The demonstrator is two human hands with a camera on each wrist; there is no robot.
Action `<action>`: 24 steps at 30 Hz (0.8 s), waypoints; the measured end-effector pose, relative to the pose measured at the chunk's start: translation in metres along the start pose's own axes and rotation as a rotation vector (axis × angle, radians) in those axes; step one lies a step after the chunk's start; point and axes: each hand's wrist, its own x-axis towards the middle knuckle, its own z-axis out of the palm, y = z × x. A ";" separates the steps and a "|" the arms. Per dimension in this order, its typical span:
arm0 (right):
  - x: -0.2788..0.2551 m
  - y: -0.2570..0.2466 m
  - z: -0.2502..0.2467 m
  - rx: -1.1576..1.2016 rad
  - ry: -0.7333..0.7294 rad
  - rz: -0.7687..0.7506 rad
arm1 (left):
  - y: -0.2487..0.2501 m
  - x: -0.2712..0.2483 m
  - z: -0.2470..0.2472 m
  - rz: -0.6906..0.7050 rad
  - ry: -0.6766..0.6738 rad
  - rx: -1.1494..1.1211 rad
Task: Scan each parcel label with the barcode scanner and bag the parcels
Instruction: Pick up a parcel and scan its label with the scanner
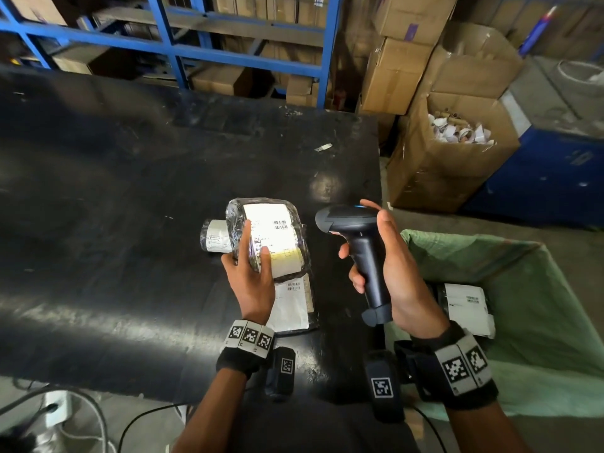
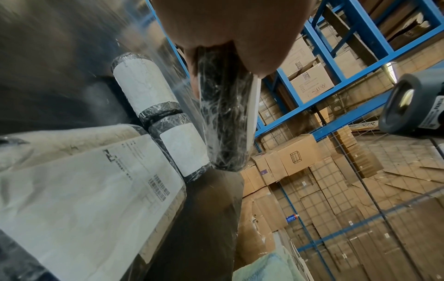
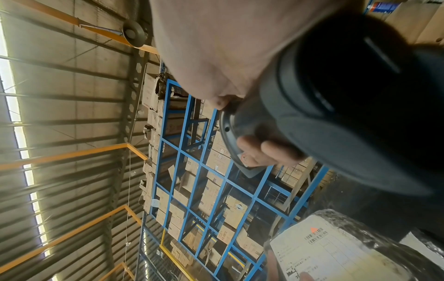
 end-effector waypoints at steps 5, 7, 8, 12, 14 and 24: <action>-0.004 0.004 -0.003 0.006 0.005 0.022 | 0.000 0.000 0.001 0.002 -0.003 -0.015; -0.007 0.005 -0.004 0.024 -0.001 0.038 | 0.000 -0.001 0.000 0.013 0.005 -0.010; -0.008 0.005 -0.004 0.032 -0.003 0.042 | -0.001 -0.001 0.000 0.017 0.006 -0.005; -0.011 0.005 -0.004 0.038 -0.003 0.055 | -0.002 -0.003 0.000 -0.007 0.011 0.000; -0.009 0.009 -0.005 -0.010 0.011 0.043 | -0.002 -0.003 -0.001 -0.011 0.008 0.001; 0.038 0.114 -0.053 -0.352 0.309 0.294 | -0.006 0.000 -0.017 -0.056 -0.017 0.035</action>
